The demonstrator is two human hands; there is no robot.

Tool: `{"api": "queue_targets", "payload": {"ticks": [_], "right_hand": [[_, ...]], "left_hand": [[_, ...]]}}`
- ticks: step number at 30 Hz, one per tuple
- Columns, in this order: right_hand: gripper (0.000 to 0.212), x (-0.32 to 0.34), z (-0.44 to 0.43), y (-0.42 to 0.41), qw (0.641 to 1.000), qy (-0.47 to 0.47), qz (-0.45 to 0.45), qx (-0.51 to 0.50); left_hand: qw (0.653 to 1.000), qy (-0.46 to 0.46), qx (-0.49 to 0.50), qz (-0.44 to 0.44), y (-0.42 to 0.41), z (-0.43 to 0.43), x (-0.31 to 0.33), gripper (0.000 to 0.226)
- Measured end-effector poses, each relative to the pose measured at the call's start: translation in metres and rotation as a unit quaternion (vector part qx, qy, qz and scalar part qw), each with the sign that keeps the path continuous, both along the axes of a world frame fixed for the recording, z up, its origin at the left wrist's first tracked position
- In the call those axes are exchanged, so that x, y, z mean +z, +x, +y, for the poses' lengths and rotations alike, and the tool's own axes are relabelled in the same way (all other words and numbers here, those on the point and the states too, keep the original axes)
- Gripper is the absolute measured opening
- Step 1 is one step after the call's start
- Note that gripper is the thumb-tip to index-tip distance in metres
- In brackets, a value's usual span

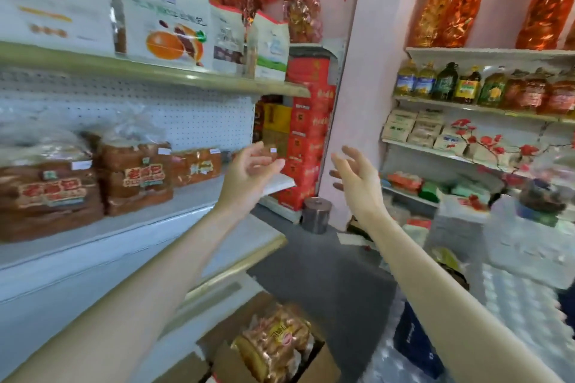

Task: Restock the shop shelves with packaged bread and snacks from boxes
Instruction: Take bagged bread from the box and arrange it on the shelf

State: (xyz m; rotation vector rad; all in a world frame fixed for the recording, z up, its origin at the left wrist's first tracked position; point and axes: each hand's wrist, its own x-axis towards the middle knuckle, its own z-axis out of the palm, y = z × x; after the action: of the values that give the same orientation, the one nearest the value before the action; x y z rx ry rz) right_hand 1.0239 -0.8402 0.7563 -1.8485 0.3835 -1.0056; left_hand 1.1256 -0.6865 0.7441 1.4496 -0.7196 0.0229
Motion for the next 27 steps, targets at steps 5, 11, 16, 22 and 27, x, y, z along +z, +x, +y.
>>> {"api": "queue_targets", "payload": {"ticks": [5,11,16,22,27], "right_hand": [[0.047,-0.026,-0.029,0.091,0.992,0.0,0.037,0.12],[0.049,-0.087,-0.029,0.176,0.963,0.05,0.103,0.246],[0.039,-0.14,-0.004,0.233,0.932,0.07,0.157,0.318],[0.042,-0.214,0.023,0.299,0.909,0.079,0.215,0.349],[0.047,-0.288,0.037,0.341,0.886,0.05,0.29,0.358]], "left_hand": [[0.991,-0.005,0.12,0.053,0.053,-0.011,-0.033,0.044],[0.962,0.028,0.25,0.106,0.09,0.008,-0.092,0.047],[0.932,0.03,0.319,0.169,0.121,0.033,-0.141,0.049],[0.904,0.048,0.357,0.233,0.168,0.064,-0.211,0.047],[0.876,0.049,0.362,0.315,0.199,0.078,-0.282,0.05]]}}
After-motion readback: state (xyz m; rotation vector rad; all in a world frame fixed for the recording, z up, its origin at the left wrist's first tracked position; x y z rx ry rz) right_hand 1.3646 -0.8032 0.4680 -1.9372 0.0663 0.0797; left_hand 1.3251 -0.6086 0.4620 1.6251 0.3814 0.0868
